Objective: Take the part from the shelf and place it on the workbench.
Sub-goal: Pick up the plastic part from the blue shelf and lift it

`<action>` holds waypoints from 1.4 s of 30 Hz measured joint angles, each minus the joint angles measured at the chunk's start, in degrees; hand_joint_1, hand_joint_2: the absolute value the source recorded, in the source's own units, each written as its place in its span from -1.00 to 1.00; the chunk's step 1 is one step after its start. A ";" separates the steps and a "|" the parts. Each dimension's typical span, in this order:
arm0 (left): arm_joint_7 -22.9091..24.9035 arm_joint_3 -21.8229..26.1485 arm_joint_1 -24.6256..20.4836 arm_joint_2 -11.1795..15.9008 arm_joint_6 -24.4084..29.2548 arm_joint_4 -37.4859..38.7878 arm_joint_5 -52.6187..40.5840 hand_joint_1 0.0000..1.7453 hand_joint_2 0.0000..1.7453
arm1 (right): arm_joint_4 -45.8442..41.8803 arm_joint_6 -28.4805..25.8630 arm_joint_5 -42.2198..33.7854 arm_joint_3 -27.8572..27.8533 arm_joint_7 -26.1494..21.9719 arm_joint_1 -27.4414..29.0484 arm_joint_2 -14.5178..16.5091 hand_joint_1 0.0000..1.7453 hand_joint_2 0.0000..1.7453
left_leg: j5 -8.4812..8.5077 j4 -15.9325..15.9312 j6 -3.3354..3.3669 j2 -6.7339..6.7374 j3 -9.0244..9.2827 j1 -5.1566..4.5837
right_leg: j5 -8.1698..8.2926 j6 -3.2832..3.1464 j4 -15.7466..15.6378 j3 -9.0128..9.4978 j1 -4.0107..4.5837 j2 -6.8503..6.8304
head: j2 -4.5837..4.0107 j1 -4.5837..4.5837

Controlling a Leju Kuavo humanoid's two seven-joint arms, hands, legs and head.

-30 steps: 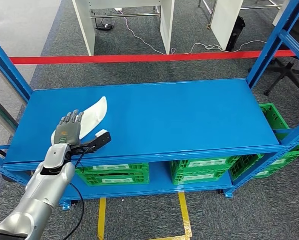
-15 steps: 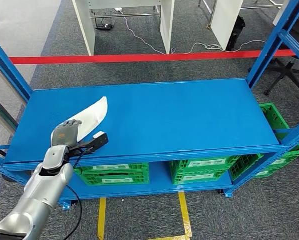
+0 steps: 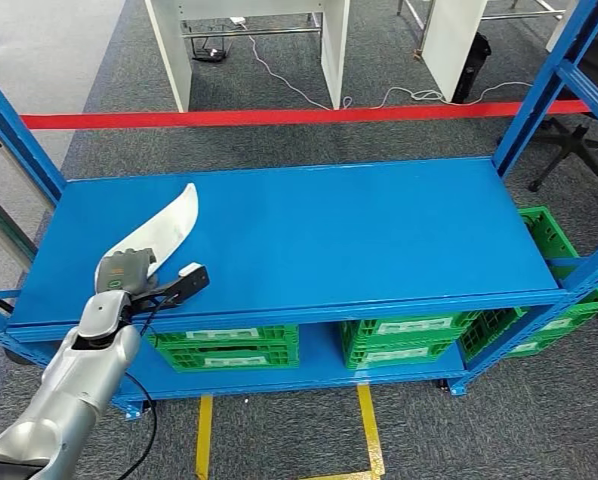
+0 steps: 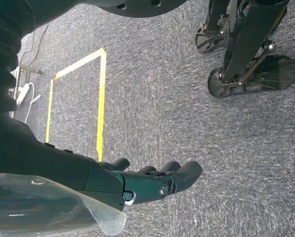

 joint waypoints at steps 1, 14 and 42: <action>-0.62 0.20 -0.14 0.04 0.16 0.40 0.31 1.00 1.00 | 0.00 0.03 0.08 0.00 -0.04 0.00 -0.01 -1.00 1.00 | 0.01 0.00 -0.01 0.00 0.00 0.00 | 0.00 0.00 0.00 0.00 0.00 -0.01 | 0.00 0.00; -5.67 1.22 0.33 0.28 5.10 1.94 3.10 1.00 1.00 | 0.00 0.05 0.51 -0.30 -0.21 0.08 -0.01 -1.00 1.00 | 0.17 0.00 -0.11 0.00 0.01 0.01 | 0.10 -0.14 0.07 0.00 0.01 -0.03 | 0.01 0.01; -29.98 2.89 22.83 -4.44 -0.14 -31.84 48.33 1.00 1.00 | 0.10 -1.01 1.67 -3.09 -0.57 0.94 -0.03 -1.00 1.00 | 2.66 -1.92 1.88 0.59 -0.30 0.51 | -5.79 1.51 7.53 -3.69 -0.15 0.06 | 0.01 0.38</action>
